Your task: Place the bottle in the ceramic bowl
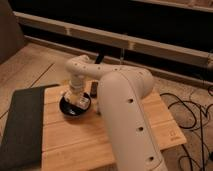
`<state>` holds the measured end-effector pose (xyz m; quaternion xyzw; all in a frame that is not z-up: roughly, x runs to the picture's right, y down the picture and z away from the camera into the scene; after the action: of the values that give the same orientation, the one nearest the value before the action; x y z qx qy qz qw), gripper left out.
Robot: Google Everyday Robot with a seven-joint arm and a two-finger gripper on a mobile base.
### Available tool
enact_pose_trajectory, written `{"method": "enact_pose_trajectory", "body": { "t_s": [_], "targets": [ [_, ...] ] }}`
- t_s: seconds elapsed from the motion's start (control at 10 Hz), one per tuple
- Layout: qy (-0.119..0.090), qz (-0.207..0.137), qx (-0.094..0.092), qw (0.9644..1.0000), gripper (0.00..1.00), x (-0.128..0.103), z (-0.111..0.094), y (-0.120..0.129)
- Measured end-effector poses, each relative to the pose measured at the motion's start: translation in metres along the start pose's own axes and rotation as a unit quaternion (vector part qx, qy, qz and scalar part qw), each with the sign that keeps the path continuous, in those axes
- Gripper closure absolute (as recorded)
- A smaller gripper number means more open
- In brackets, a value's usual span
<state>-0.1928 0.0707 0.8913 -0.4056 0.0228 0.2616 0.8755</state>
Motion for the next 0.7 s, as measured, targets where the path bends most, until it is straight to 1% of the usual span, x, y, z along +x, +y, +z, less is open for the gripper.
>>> {"method": "enact_pose_trajectory", "body": {
  "t_s": [0.1, 0.3, 0.5, 0.6, 0.7],
  "targets": [
    [0.006, -0.007, -0.001, 1.0000, 0.95, -0.005, 0.001, 0.005],
    [0.011, -0.013, 0.001, 0.9999, 0.74, -0.008, -0.002, 0.007],
    [0.006, -0.013, 0.005, 0.9999, 0.56, -0.013, -0.008, 0.007],
    [0.001, -0.004, 0.007, 1.0000, 0.42, -0.014, -0.015, 0.006],
    [-0.004, 0.004, 0.007, 1.0000, 0.33, -0.013, -0.019, 0.004]
  ]
}}
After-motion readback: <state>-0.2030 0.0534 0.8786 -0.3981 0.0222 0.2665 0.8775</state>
